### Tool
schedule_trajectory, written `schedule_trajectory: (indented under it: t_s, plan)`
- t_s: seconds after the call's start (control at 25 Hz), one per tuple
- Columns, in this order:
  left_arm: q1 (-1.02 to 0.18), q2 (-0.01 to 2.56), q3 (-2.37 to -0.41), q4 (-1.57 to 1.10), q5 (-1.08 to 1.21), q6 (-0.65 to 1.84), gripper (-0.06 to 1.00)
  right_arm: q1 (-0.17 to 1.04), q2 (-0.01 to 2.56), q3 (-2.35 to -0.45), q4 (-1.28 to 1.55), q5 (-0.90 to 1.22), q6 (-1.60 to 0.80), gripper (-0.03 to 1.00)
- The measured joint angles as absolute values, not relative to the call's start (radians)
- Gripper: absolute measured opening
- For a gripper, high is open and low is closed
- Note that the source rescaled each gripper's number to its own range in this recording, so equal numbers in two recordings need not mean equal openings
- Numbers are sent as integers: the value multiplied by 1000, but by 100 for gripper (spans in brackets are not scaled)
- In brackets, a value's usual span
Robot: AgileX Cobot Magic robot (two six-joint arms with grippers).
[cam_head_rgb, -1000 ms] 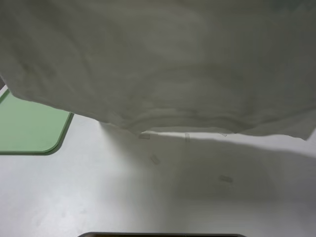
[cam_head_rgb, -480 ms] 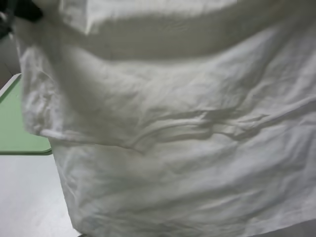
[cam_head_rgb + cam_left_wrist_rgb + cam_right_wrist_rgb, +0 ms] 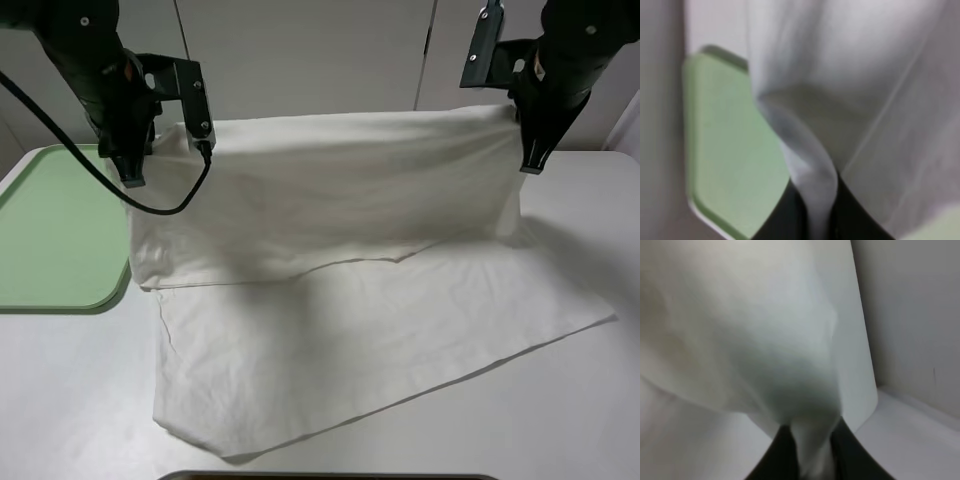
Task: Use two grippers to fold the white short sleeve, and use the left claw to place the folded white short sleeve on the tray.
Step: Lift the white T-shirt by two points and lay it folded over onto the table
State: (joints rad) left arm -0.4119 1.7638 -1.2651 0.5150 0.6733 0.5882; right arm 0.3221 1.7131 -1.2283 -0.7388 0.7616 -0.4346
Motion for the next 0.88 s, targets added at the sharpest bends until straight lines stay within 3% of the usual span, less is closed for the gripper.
schedule_trajectory:
  t_s: [0.2, 0.4, 0.68, 0.76, 0.88]
  plan:
    - [-409, 1776, -1265, 640, 561, 470, 1, 320, 1755, -1228, -805, 738, -417, 3]
    - [-409, 1776, -1265, 571, 570, 562, 1, 318, 1755, -1228, -825, 727, -496, 3]
    - [-408, 1776, -1265, 349, 650, 799, 1, 317, 1743, -1228, -813, 745, -692, 3]
    - [-408, 1776, -1265, 115, 825, 1083, 1, 317, 1743, -1228, -780, 748, -748, 3]
    - [-408, 1776, -1265, 29, 890, 1155, 1, 317, 1743, -1224, -736, 748, -829, 3]
